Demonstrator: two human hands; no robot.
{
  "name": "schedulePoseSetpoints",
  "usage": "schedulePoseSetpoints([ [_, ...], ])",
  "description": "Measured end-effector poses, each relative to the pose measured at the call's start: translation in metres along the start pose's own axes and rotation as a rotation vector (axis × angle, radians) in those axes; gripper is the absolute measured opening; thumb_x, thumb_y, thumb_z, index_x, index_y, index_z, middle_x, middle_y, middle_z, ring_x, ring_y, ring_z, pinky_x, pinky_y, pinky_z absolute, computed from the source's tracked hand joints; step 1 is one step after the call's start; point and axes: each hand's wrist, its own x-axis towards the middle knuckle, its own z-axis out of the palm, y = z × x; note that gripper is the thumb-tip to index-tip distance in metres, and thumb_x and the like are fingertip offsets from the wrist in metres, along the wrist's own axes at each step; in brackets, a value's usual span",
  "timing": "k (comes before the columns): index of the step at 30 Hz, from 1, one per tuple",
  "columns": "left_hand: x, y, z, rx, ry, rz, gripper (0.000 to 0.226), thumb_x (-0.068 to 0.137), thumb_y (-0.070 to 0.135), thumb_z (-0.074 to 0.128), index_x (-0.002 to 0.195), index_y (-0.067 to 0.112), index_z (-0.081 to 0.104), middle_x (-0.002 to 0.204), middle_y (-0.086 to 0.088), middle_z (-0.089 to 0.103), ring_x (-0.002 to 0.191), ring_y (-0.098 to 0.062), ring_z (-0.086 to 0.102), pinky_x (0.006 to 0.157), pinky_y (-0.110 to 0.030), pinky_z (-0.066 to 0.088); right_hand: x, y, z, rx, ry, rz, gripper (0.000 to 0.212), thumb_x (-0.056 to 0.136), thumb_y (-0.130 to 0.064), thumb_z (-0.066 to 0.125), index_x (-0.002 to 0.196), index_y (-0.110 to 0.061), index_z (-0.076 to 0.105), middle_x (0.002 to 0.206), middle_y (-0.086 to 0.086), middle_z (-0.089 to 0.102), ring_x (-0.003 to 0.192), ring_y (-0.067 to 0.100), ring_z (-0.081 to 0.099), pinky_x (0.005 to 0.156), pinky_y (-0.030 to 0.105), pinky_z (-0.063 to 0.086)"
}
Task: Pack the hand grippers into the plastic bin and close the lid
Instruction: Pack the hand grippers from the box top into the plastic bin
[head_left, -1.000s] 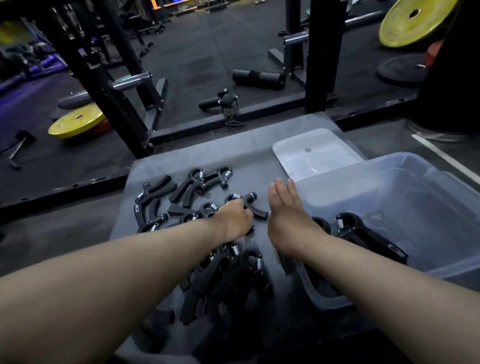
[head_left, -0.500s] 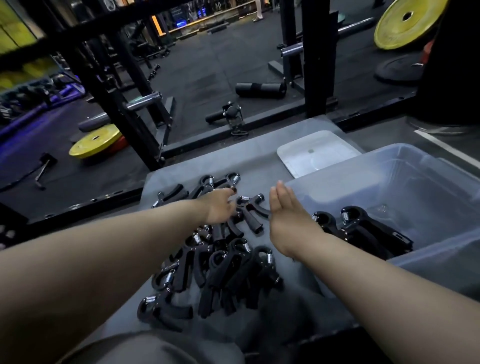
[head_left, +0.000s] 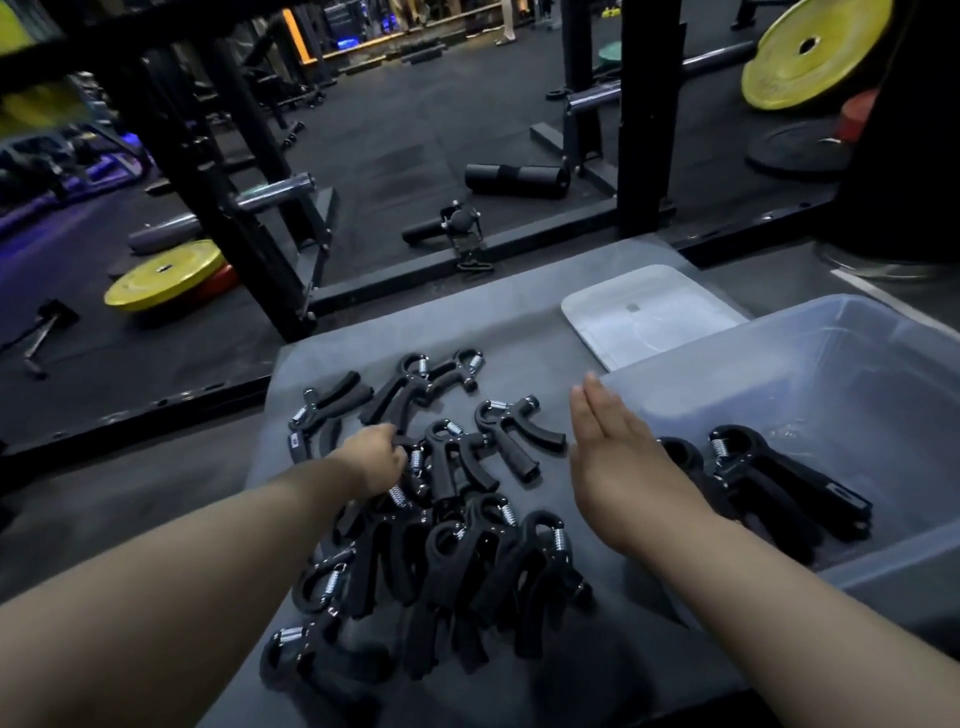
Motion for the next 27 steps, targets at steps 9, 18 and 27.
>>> schedulePoseSetpoints([
  [9, 0.080, 0.018, 0.001, -0.144, 0.152, -0.078, 0.046, 0.091, 0.032, 0.054, 0.129, 0.007, 0.049, 0.134, -0.018, 0.050, 0.123, -0.040, 0.050, 0.103, -0.045, 0.043, -0.002, 0.006, 0.004, -0.004, 0.032, -0.032, 0.078, 0.098, -0.011, 0.037, 0.153, -0.018, -0.018, 0.156, -0.002, -0.034, 0.147, 0.010, -0.019, 0.114, 0.022, -0.008],
  [18, 0.113, 0.014, 0.030, -0.161, 0.153, -0.328, 0.054, 0.093, 0.040, 0.052, 0.137, 0.009, 0.047, 0.145, -0.020, 0.036, 0.128, -0.044, 0.043, 0.108, -0.046, 0.032, -0.004, 0.000, 0.006, -0.019, 0.009, -0.011, 0.082, 0.096, -0.006, 0.037, 0.149, -0.017, -0.024, 0.152, -0.001, -0.040, 0.148, 0.015, -0.019, 0.121, 0.031, -0.002],
  [27, 0.138, -0.013, 0.042, -0.219, 0.169, -0.280, 0.028, 0.075, 0.040, 0.071, 0.087, 0.015, 0.065, 0.094, -0.011, 0.071, 0.090, -0.034, 0.064, 0.099, -0.049, 0.044, -0.005, 0.001, 0.004, 0.005, 0.015, -0.006, 0.079, 0.097, -0.008, 0.038, 0.153, -0.019, -0.017, 0.156, -0.005, -0.034, 0.149, 0.014, -0.012, 0.121, 0.030, 0.001],
])
